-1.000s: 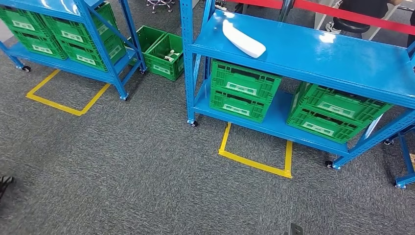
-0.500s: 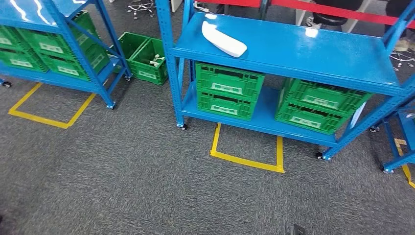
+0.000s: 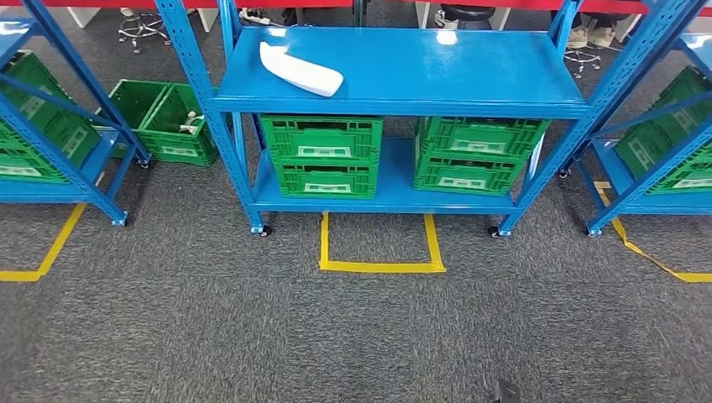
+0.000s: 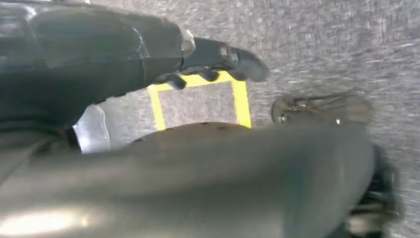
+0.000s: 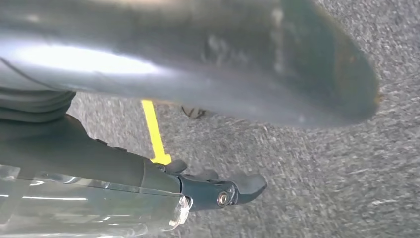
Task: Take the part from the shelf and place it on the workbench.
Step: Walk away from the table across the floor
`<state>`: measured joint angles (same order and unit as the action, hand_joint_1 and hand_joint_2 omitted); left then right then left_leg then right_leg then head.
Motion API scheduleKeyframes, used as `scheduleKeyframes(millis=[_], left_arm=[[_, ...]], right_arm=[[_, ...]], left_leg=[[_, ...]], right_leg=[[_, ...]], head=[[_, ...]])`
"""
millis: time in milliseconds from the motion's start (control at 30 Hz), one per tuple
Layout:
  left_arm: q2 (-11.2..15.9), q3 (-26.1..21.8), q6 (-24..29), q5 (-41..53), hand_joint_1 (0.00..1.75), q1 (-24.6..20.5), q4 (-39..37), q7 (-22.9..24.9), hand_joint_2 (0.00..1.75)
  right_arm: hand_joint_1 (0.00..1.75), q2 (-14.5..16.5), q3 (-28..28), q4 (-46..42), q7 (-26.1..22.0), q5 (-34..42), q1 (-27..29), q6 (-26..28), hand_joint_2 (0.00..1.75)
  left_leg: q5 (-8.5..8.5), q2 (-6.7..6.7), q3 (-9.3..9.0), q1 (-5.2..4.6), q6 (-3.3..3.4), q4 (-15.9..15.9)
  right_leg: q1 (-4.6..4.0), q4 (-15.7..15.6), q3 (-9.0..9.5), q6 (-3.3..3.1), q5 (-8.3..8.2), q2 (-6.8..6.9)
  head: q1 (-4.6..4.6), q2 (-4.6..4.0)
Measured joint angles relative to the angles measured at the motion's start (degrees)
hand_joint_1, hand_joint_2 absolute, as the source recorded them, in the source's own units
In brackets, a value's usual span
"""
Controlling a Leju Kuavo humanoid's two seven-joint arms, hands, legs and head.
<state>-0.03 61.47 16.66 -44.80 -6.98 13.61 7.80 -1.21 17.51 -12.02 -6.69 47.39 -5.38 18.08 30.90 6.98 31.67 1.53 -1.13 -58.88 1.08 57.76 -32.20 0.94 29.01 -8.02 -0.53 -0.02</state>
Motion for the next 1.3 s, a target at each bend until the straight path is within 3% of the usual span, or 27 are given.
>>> scheduleKeyframes(millis=[33,67,100,167,233,267,300,333,400,433,467,567,933,1067,1300], left_arm=[[-0.01,0.01,-0.01,-0.02,0.00,0.09,0.00,0.03,0.00],[-0.01,0.01,0.00,-0.04,0.00,0.13,-0.01,0.04,0.00],[-0.03,0.01,0.01,-0.05,0.00,0.14,-0.01,0.05,0.00],[-0.04,0.01,0.02,-0.07,0.00,0.23,-0.01,0.03,0.00],[-0.02,0.01,0.02,-0.11,0.00,0.42,-0.02,0.03,0.00],[0.00,0.01,0.02,-0.13,0.00,0.42,-0.02,0.03,0.00],[0.01,0.01,0.02,-0.14,0.00,0.34,-0.02,0.03,0.00],[-0.01,0.01,0.02,-0.14,0.00,0.20,-0.02,0.02,0.00],[-0.19,0.01,0.02,-0.14,0.00,-0.14,-0.01,-0.02,0.00],[-0.31,0.01,0.04,-0.14,0.00,-0.30,0.01,-0.04,0.00],[-0.41,0.01,0.05,-0.14,0.00,-0.40,0.02,-0.05,0.00],[-0.51,0.03,0.04,-0.15,0.00,-0.39,0.03,-0.05,0.00],[-0.33,0.05,0.04,-0.19,0.00,-0.31,0.01,0.38,0.00],[-0.30,0.05,0.04,-0.23,0.00,-0.31,0.01,0.40,0.00],[-0.27,0.05,0.04,-0.22,0.00,-0.30,0.01,0.41,0.00]], right_arm=[[0.00,0.02,0.02,-0.01,0.04,0.02,-0.02,0.01,0.00],[0.00,0.08,0.04,-0.02,0.08,0.03,0.02,0.01,0.00],[0.00,0.11,0.07,-0.02,0.09,0.04,0.01,0.00,0.00],[0.00,0.17,0.13,-0.04,0.08,0.05,-0.23,-0.08,0.00],[0.00,0.19,0.22,-0.08,0.04,0.07,-0.47,-0.21,0.00],[0.00,0.21,0.26,-0.09,0.02,0.10,-0.36,-0.26,0.00],[0.00,0.23,0.29,-0.10,-0.01,0.14,-0.14,-0.30,0.00],[0.00,0.23,0.31,-0.09,-0.02,0.17,0.10,-0.33,0.00],[0.00,0.08,0.33,-0.08,-0.06,0.20,0.39,-0.35,0.00],[0.00,-0.01,0.35,-0.08,-0.08,0.20,0.44,-0.35,0.00],[0.00,-0.12,0.37,-0.07,-0.10,0.21,0.46,-0.35,0.00],[0.00,-0.27,0.37,-0.02,-0.13,0.31,0.55,-0.35,0.00],[0.00,-0.19,0.98,-0.01,-0.07,0.28,0.23,-0.35,0.00],[0.00,-0.19,1.25,-0.01,-0.07,0.28,0.23,-0.45,1.75],[0.00,-0.17,1.65,-0.03,-0.38,0.38,0.23,-1.25,1.75]], left_leg=[[-0.05,-1.04,-0.10,-0.04,0.39,0.07],[-0.08,-2.02,-0.29,-0.06,0.79,0.28],[-0.12,-3.14,-0.46,-0.08,1.22,0.49],[-0.05,-5.45,-0.76,-0.38,1.90,0.74],[0.19,-7.61,-0.83,-0.82,2.26,0.74],[0.28,-8.37,-0.86,-0.99,2.32,0.73],[0.36,-8.87,-0.91,-1.16,2.34,0.73],[0.42,-9.12,-1.00,-1.33,2.33,0.73],[0.51,-9.16,-1.07,-1.61,2.21,0.71],[0.51,-9.05,-0.97,-1.65,2.08,0.68],[0.60,-8.83,-0.85,-1.68,2.10,0.57],[0.70,-8.04,-0.76,-1.63,2.21,0.38],[0.40,-7.31,-0.98,-1.57,1.68,0.89],[0.40,-7.35,-0.98,-1.60,1.68,0.90],[0.40,-7.46,-0.99,-1.70,1.69,0.89]], right_leg=[[0.17,-0.13,-0.20,0.40,-0.15,-0.79],[0.14,0.10,-0.45,0.70,0.00,-0.29],[0.03,1.28,-1.05,0.97,0.74,1.22],[-0.26,7.22,-3.95,1.27,3.95,5.68],[-0.25,14.46,-7.42,1.39,6.95,7.55],[-0.24,15.97,-8.06,1.30,7.07,7.77],[-0.28,15.29,-7.57,1.09,6.09,7.84],[-0.38,12.49,-6.01,0.70,4.26,7.85],[-0.82,4.59,-1.84,-0.63,0.98,7.75],[-1.05,1.79,-0.40,-1.18,0.31,7.80],[-1.18,0.17,0.38,-1.13,0.18,7.90],[-1.24,-0.63,0.88,0.20,0.38,8.47],[-1.27,-0.41,1.04,-0.33,0.77,9.18],[-1.22,-0.40,1.06,-0.33,0.77,9.18],[-1.11,-0.46,1.13,-0.32,0.76,9.18]], head=[[0.08,0.00],[0.24,0.00],[0.58,0.00],[1.55,0.00],[2.13,0.00],[2.21,0.00],[2.29,0.00],[2.41,0.00],[2.52,0.00],[2.50,0.00],[2.49,0.00],[2.46,0.00],[2.10,0.00],[2.14,0.00],[2.23,0.00]])
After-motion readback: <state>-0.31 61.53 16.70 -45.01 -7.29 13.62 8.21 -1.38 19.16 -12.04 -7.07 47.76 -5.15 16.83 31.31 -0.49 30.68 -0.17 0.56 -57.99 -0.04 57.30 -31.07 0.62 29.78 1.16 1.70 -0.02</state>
